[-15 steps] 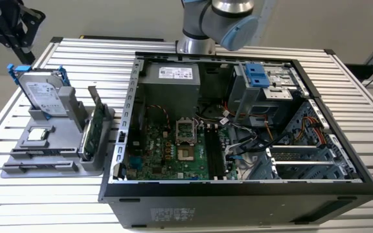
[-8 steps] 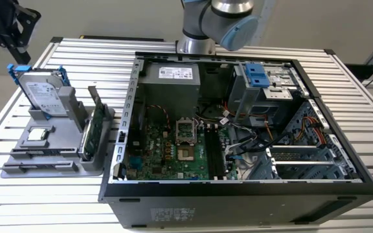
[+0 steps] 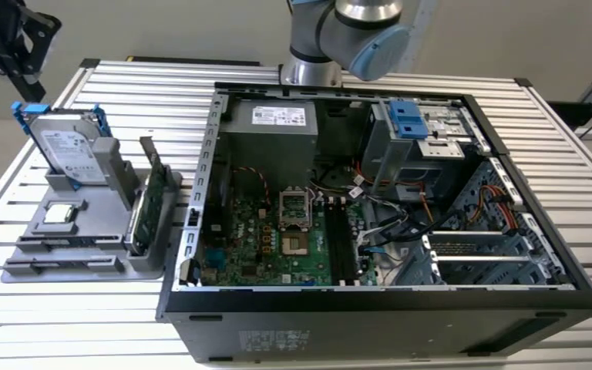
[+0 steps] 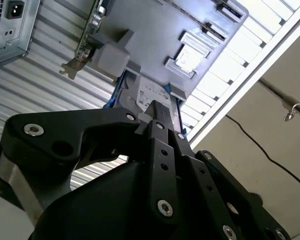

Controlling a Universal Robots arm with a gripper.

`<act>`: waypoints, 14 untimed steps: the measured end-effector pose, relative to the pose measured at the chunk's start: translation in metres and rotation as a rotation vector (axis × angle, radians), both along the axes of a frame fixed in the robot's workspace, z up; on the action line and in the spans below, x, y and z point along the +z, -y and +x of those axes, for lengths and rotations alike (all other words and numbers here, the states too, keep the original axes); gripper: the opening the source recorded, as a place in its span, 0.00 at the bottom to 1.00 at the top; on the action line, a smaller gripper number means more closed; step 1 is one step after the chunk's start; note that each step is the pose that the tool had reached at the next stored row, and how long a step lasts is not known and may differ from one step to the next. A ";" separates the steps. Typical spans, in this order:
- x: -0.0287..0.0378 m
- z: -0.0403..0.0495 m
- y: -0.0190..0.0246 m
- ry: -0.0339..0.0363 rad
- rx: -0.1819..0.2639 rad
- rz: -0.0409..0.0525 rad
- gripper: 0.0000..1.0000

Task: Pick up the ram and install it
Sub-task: 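Reach for the ram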

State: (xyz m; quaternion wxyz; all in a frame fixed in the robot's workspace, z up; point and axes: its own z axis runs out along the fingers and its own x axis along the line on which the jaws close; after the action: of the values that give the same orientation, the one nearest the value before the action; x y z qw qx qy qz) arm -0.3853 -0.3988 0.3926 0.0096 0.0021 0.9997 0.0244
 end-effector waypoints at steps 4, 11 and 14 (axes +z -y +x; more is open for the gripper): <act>0.0000 -0.0002 0.0008 -0.0001 0.000 0.0000 0.00; 0.0000 -0.0001 0.0070 -0.0001 0.000 0.0000 0.00; 0.0000 -0.0001 0.0101 -0.0001 0.000 0.0000 0.00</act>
State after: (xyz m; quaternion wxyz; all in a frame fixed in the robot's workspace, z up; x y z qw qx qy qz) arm -0.3853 -0.4089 0.3926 0.0095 0.0021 0.9997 0.0243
